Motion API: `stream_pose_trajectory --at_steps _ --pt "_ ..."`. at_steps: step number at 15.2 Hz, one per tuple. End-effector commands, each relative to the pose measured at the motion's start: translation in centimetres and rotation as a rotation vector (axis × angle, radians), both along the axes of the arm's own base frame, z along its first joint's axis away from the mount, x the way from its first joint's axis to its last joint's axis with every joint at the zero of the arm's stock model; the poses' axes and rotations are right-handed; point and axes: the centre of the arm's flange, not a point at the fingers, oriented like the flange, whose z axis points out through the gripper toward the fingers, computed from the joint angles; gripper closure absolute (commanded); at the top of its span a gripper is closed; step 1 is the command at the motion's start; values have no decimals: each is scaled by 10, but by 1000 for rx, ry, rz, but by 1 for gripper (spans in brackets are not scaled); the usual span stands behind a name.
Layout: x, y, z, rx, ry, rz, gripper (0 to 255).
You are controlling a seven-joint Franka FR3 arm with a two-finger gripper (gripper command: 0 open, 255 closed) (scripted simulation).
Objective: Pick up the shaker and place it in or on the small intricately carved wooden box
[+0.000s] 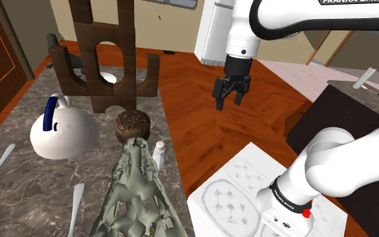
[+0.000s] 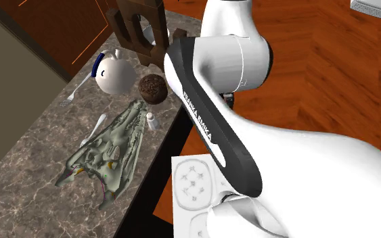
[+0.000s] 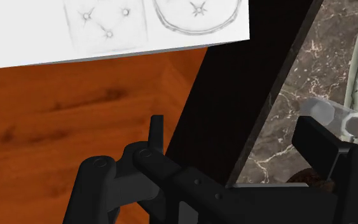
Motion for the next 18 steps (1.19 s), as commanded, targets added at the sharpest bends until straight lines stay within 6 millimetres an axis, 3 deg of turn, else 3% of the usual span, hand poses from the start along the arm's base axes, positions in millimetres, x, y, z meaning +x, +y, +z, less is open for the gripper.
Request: stream_pose_trajectory --at_steps 1,17,18 --pt "8 23 -11 10 10 -1 0" --pt "87 198 -87 84 91 1 0" --pt "86 199 -92 84 91 1 0"
